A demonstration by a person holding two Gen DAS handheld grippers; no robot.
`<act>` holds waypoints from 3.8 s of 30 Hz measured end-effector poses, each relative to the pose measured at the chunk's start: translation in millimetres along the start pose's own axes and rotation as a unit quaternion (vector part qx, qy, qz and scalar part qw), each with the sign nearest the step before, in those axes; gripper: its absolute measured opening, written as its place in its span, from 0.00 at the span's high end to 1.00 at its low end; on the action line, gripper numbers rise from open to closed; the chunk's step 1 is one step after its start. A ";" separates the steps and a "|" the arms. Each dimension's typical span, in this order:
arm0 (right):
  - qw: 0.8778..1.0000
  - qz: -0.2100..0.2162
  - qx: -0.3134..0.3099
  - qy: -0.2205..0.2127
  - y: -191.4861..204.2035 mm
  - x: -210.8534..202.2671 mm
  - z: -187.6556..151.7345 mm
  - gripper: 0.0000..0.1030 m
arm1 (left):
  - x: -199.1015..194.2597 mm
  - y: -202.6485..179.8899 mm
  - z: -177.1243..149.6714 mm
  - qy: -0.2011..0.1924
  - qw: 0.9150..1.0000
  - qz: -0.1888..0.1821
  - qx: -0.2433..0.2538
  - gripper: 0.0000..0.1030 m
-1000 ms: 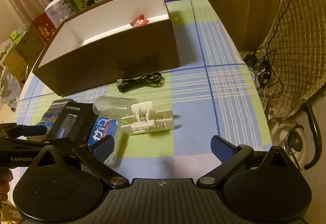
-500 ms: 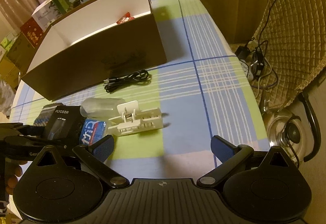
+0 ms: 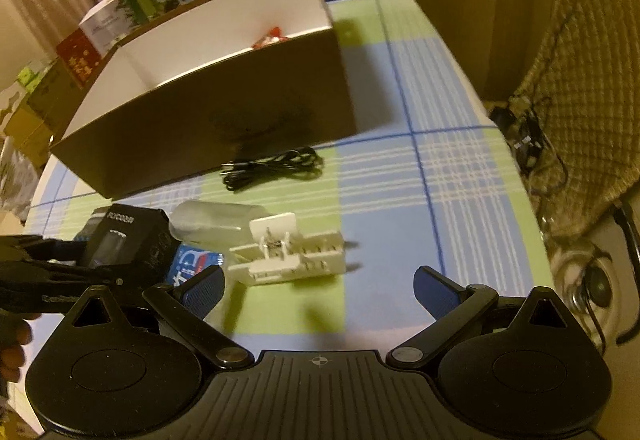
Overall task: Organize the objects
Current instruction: 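Grasp the black FLYCO box with the left tool while the right tool grasps the white clip, then lower both held items into the brown box and open both tools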
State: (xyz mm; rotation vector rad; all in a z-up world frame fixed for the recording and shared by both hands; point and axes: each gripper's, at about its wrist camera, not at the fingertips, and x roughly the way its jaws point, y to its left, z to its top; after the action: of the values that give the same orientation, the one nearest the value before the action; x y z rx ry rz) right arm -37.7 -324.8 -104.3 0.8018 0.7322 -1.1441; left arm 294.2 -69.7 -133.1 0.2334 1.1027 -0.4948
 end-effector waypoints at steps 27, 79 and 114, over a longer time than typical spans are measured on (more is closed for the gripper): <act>0.993 -0.015 -0.104 -0.045 30.8 41.9 6.6 0.61 | -33.3 35.8 1.6 -0.038 0.998 0.016 -0.050 0.26; 0.991 0.035 -0.090 -0.096 77.5 74.9 206.5 0.69 | -0.6 67.3 198.8 -0.095 0.992 0.003 -0.086 0.26; 0.998 0.028 -0.051 -0.032 70.4 162.6 243.0 0.69 | 86.9 101.6 242.7 -0.044 0.994 0.013 -0.099 0.20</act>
State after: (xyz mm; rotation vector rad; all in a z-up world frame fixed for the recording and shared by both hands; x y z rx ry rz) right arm 94.0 -595.2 -101.1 0.6931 0.7040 -1.0689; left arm 567.9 -106.2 -110.1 0.0528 1.0530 -0.3660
